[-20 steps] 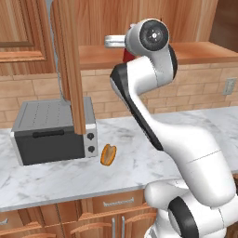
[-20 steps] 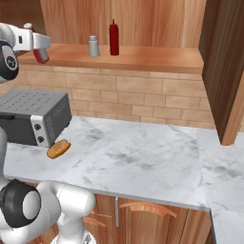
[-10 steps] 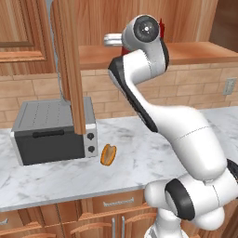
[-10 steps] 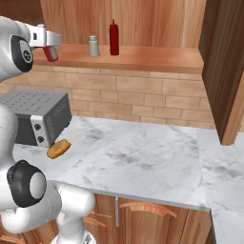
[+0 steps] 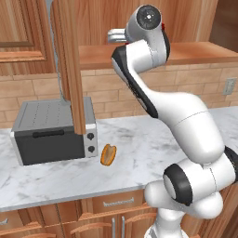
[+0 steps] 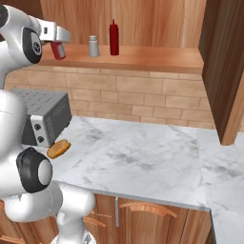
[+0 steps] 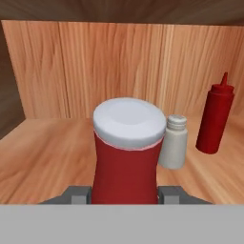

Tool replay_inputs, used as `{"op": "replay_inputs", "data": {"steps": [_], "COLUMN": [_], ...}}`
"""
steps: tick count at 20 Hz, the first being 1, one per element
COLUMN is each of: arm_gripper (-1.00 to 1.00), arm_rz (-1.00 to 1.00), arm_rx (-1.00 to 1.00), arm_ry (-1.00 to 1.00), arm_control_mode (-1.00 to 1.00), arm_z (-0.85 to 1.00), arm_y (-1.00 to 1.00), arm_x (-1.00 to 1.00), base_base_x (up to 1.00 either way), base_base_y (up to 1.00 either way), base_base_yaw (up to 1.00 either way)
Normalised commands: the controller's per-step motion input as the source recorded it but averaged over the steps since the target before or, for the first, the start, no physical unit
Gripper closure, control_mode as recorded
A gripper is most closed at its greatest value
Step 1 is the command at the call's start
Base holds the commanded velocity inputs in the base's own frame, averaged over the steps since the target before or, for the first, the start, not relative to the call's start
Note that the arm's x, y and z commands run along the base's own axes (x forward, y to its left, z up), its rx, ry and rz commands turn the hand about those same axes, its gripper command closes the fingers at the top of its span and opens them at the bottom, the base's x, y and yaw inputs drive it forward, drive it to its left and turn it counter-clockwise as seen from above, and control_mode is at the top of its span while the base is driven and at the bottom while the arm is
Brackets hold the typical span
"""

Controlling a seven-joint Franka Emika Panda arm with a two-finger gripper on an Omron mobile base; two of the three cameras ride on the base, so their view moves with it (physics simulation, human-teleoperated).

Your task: There are various items on the counter. Only move the condiments/shakers into the cabinet.

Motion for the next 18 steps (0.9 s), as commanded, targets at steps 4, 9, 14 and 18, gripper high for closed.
{"op": "replay_inputs", "data": {"steps": [4,9,14,18], "arm_gripper": [1.00,1.00,1.00,1.00], "arm_rz": [0.00,0.00,0.00,0.00], "arm_rx": [-0.01,-0.05,-0.06,0.00], "arm_ry": [0.00,0.00,0.00,0.01], "arm_control_mode": [-1.00,-1.00,-1.00,-1.00], "arm_z": [-0.05,-0.26,-0.28,-0.03], "arm_y": [-0.06,-0.02,0.00,0.00], "arm_x": [0.12,0.15,0.17,0.24], "base_base_x": [0.00,0.00,0.00,0.00], "base_base_y": [0.00,0.00,0.00,0.00], "base_base_yaw": [0.00,0.00,0.00,0.00]}}
